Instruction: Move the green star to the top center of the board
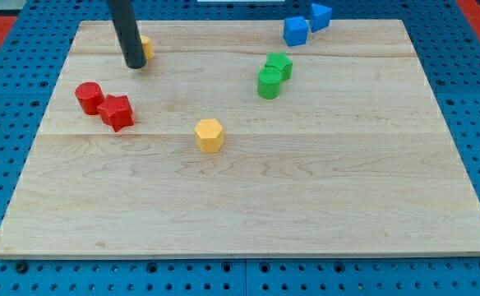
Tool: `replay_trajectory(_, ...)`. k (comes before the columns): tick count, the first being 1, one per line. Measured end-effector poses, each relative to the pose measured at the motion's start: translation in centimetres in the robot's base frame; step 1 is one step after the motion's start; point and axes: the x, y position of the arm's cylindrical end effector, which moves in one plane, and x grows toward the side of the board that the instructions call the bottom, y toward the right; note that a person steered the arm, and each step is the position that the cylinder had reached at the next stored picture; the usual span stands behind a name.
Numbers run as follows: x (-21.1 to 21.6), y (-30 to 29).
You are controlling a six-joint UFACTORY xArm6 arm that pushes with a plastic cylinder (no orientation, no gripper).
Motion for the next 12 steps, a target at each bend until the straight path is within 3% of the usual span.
replay_trajectory(1, -4.1, -0.5)
replay_trajectory(2, -3.1, 2.5)
replay_trajectory(3, -2.8, 12.1)
replay_trajectory(4, -2.8, 16.7)
replay_trajectory(8, -2.3, 20.6)
replay_trajectory(9, -1.1, 20.2)
replay_trajectory(12, 8.0, 26.9)
